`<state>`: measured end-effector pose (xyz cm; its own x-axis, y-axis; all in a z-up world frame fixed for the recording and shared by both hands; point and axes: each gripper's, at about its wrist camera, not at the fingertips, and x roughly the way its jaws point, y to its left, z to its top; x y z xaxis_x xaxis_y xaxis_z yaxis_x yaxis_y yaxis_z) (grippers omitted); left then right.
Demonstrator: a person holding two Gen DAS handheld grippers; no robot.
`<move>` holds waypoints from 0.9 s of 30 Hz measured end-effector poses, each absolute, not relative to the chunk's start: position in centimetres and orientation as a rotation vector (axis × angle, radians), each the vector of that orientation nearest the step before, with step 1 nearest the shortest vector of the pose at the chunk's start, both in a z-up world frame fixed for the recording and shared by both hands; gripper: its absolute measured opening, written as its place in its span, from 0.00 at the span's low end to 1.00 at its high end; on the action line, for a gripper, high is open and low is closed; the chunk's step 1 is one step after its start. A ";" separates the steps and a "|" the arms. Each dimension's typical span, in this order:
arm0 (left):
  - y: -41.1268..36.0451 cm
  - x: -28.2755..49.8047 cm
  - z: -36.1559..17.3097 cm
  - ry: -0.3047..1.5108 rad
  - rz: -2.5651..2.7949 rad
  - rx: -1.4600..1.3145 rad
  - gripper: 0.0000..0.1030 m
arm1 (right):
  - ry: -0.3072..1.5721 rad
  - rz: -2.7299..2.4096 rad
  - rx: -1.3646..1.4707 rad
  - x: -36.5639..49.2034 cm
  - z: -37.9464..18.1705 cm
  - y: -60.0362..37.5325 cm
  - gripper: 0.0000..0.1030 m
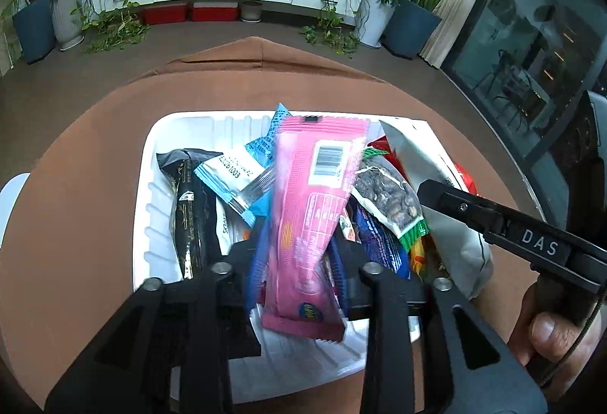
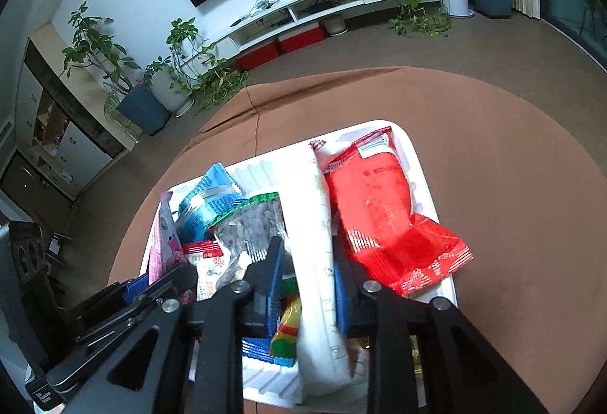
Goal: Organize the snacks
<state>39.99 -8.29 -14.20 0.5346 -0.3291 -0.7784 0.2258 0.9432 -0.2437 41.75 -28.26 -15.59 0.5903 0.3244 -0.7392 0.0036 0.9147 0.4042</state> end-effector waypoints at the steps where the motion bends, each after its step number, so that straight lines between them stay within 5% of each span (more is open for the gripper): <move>1: -8.3 39.9 -14.1 0.946 -0.331 -0.122 0.47 | 0.921 0.194 0.383 41.6 -15.5 -28.2 0.33; 2: -8.3 39.8 -14.0 0.941 -0.327 -0.121 0.58 | 0.915 0.195 0.382 41.4 -15.4 -28.2 0.40; 9: -7.9 38.7 -12.9 0.900 -0.312 -0.133 0.64 | 0.891 0.205 0.375 40.1 -14.6 -28.1 0.44; 15: -7.5 35.2 -9.7 0.788 -0.283 -0.115 1.00 | 0.772 0.198 0.365 37.1 -11.3 -28.7 0.61; 22: -8.8 27.3 -4.4 0.601 -0.222 0.024 1.00 | 0.443 0.139 0.244 28.5 -4.8 -29.1 0.99; 27: -9.8 19.7 -1.7 0.474 -0.083 0.082 1.00 | 0.197 0.151 0.152 21.0 -0.2 -29.0 1.00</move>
<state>19.66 -9.81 -1.71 0.8864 -0.0606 -0.4590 0.0986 0.9934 0.0592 20.95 -28.96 -0.20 0.9695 0.1635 -0.1828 -0.1337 0.9772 0.1647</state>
